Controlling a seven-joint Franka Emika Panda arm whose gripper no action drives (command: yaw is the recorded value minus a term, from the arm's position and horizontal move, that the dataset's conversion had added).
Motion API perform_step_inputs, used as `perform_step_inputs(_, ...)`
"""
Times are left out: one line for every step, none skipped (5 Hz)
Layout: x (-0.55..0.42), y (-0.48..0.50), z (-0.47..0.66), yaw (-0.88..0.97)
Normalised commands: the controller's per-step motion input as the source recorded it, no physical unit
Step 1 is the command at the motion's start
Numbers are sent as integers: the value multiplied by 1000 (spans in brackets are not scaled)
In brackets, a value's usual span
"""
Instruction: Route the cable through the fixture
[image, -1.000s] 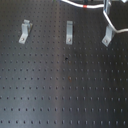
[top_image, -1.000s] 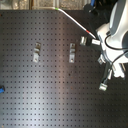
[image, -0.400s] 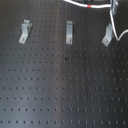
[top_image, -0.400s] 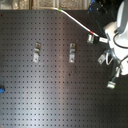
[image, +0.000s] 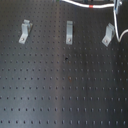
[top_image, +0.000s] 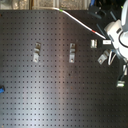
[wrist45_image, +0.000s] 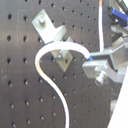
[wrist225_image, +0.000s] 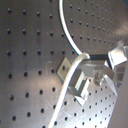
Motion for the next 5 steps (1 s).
perform_step_inputs(-86,-22,83,-794)
perform_step_inputs(-22,19,84,-797)
perform_step_inputs(-84,59,50,-774)
perform_step_inputs(-158,90,51,-711)
perform_step_inputs(-278,164,55,-577)
